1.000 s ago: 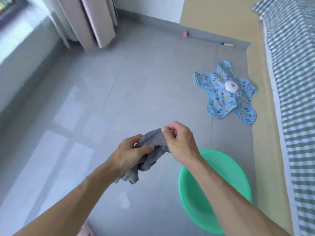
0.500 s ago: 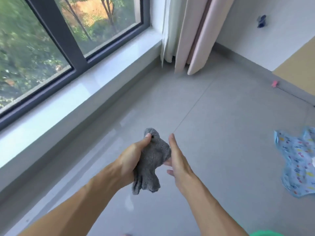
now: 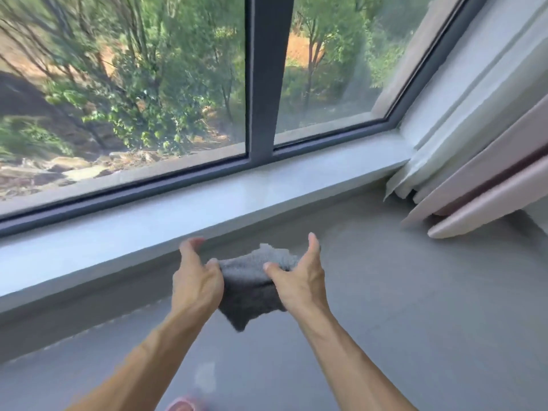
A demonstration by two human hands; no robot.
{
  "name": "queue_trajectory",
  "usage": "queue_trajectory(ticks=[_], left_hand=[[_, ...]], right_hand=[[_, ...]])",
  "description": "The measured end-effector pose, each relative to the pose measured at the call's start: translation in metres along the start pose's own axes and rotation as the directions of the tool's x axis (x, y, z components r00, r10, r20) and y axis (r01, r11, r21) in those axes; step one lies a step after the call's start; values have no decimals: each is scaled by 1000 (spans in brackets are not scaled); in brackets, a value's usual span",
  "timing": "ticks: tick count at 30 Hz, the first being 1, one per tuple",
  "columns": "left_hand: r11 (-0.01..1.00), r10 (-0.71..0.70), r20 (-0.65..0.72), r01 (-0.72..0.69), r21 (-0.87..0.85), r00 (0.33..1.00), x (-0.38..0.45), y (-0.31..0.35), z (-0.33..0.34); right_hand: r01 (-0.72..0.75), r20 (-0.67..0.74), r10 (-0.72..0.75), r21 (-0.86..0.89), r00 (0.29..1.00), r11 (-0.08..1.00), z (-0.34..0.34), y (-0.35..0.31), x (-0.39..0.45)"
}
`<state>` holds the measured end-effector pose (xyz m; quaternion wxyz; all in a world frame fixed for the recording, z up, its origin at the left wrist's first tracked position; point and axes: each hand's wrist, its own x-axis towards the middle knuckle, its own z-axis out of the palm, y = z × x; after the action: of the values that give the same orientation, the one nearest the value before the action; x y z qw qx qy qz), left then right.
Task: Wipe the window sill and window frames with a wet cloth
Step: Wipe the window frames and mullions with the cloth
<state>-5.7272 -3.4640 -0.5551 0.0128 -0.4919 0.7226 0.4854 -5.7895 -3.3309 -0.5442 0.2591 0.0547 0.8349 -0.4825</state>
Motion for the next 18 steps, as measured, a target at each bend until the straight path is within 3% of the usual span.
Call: queue_trajectory(ticks=[4, 7, 10, 13, 15, 18], left_hand=[[982, 188, 184, -186, -28, 965, 49, 6, -21], [968, 227, 327, -248, 25, 917, 84, 6, -33], [895, 359, 195, -396, 205, 913, 122, 0, -23], [874, 420, 27, -412, 257, 907, 158, -4, -5], [868, 437, 35, -432, 245, 899, 183, -5, 8], [866, 471, -7, -461, 195, 882, 220, 0, 32]], right_hand=[[158, 153, -138, -131, 979, 979, 23, -21, 37], [264, 218, -197, -341, 956, 902, 39, -30, 70], [346, 134, -324, -508, 936, 789, 51, -32, 113], [379, 44, -451, -618, 891, 689, 67, -30, 156], [393, 4, -540, -690, 842, 607, 75, -32, 183], [371, -13, -558, -734, 830, 569, 85, -38, 231]])
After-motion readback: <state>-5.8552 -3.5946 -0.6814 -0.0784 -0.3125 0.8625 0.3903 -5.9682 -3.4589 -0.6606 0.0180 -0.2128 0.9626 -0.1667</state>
